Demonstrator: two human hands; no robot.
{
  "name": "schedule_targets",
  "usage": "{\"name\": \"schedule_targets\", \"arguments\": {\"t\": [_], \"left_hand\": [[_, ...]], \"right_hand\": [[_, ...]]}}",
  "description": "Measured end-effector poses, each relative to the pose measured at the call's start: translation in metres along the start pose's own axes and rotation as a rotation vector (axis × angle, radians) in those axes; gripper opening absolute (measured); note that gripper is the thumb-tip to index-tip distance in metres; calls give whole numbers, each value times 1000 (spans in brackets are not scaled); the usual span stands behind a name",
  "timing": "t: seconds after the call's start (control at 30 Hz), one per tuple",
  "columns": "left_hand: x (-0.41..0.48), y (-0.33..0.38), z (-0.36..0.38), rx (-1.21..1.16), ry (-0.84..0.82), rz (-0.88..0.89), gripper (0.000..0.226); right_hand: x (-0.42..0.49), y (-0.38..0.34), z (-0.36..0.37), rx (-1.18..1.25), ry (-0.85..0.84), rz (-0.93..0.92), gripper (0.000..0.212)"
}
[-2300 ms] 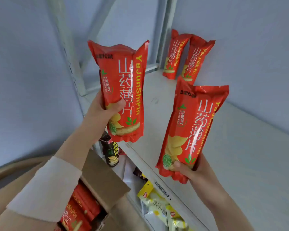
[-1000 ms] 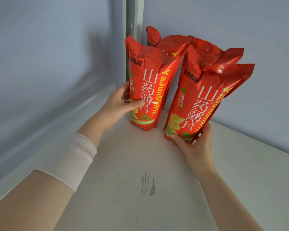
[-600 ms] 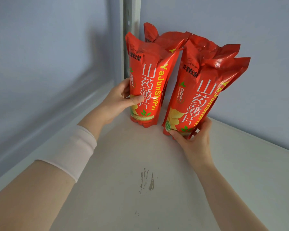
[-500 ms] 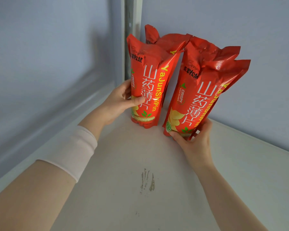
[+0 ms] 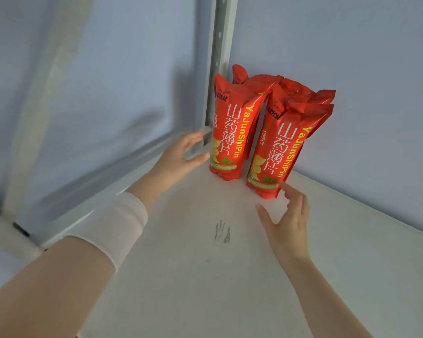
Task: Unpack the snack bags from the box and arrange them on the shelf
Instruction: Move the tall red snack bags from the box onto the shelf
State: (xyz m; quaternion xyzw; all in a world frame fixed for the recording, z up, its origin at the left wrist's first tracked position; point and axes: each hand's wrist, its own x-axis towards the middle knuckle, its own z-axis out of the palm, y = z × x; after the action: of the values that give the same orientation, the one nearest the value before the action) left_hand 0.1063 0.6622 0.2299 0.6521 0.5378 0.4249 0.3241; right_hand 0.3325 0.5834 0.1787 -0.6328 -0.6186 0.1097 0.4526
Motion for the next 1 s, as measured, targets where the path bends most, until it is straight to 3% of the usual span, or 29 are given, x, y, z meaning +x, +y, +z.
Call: {"name": "schedule_targets", "arguments": {"t": [0.07, 0.2, 0.33, 0.4, 0.67, 1.0], "left_hand": [[-40, 1, -10, 291, 56, 29, 49], [-142, 6, -33, 918, -40, -80, 51], [-272, 18, -56, 1185, -102, -246, 52], [-336, 28, -64, 1221, -121, -359, 51], [-560, 13, -87, 1234, -132, -698, 54], [-750, -70, -83, 981, -112, -1091, 53]], "right_hand": [[-22, -14, -6, -85, -84, -138, 55], [-78, -58, -16, -192, -425, -363, 50], [-150, -108, -22, -336, -617, -668, 51], [-191, -128, -24, -404, -754, -764, 53], [-358, -167, -8, -520, -998, -1056, 55], [-512, -167, 48, -664, -1314, -1101, 53]]}}
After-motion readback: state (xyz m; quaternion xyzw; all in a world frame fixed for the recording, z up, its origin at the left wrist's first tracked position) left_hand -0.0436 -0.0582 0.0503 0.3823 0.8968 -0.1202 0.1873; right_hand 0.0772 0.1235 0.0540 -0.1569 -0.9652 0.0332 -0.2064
